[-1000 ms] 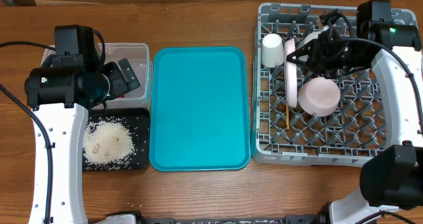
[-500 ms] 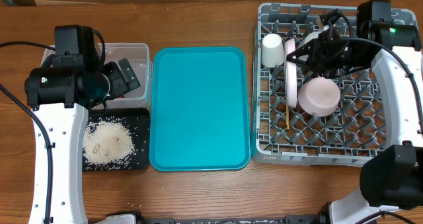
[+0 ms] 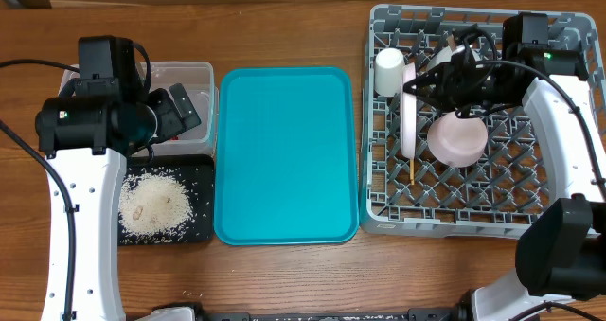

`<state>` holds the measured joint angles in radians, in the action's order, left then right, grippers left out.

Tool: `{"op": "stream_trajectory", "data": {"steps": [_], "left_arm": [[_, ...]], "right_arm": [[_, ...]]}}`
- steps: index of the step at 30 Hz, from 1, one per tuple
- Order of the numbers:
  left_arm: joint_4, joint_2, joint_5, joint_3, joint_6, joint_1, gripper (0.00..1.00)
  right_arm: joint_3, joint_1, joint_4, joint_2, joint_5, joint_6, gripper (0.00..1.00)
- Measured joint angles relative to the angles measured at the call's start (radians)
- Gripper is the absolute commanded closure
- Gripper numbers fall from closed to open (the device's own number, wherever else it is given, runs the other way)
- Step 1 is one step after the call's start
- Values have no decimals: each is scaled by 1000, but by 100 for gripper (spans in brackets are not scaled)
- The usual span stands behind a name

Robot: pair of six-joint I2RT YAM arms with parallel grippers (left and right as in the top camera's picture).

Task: Sort waste into correct bins and load items into the dishwasher
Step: 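Adjust the pink plate upright in the rack and open the right gripper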

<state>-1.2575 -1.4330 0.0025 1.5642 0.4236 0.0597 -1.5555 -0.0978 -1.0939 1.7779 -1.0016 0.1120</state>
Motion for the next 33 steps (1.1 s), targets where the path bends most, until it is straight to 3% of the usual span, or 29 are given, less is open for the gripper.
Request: {"op": "stream_trajectory", "data": {"steps": [4, 12, 27, 33], "left_arm": [[0, 0, 0, 0, 0, 0, 0], [0, 0, 0, 0, 0, 0, 0], [0, 0, 0, 0, 0, 0, 0], [0, 0, 0, 0, 0, 0, 0]], "right_arm": [[0, 0, 2, 0, -8, 4, 80], [0, 0, 1, 0, -2, 7, 79], [0, 0, 2, 0, 225, 8, 73], [0, 0, 19, 0, 299, 12, 66]]}}
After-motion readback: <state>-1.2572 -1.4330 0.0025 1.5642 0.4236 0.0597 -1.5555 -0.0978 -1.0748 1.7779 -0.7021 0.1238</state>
